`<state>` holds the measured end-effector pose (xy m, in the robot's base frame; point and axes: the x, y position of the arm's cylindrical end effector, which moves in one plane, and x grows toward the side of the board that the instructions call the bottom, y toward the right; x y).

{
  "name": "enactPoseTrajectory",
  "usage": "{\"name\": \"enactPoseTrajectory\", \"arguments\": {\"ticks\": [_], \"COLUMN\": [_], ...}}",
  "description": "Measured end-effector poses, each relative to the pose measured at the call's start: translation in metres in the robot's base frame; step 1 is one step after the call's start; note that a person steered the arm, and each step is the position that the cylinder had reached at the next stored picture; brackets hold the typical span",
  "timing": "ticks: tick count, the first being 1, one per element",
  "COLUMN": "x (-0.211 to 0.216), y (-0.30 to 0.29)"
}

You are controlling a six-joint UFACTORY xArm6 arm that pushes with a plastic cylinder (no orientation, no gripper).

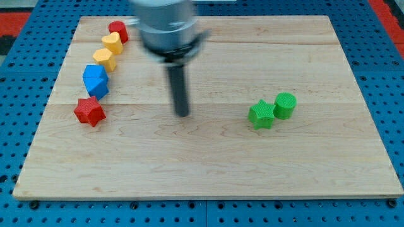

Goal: Move the green star under the red star

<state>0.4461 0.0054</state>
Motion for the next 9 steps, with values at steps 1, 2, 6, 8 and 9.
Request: {"name": "enactPoseTrajectory", "arguments": {"ticks": [1, 2, 6, 8, 9], "x": [-0.031, -0.028, 0.014, 0.057, 0.052], "y": [0.083, 0.151, 0.119, 0.100, 0.110]}}
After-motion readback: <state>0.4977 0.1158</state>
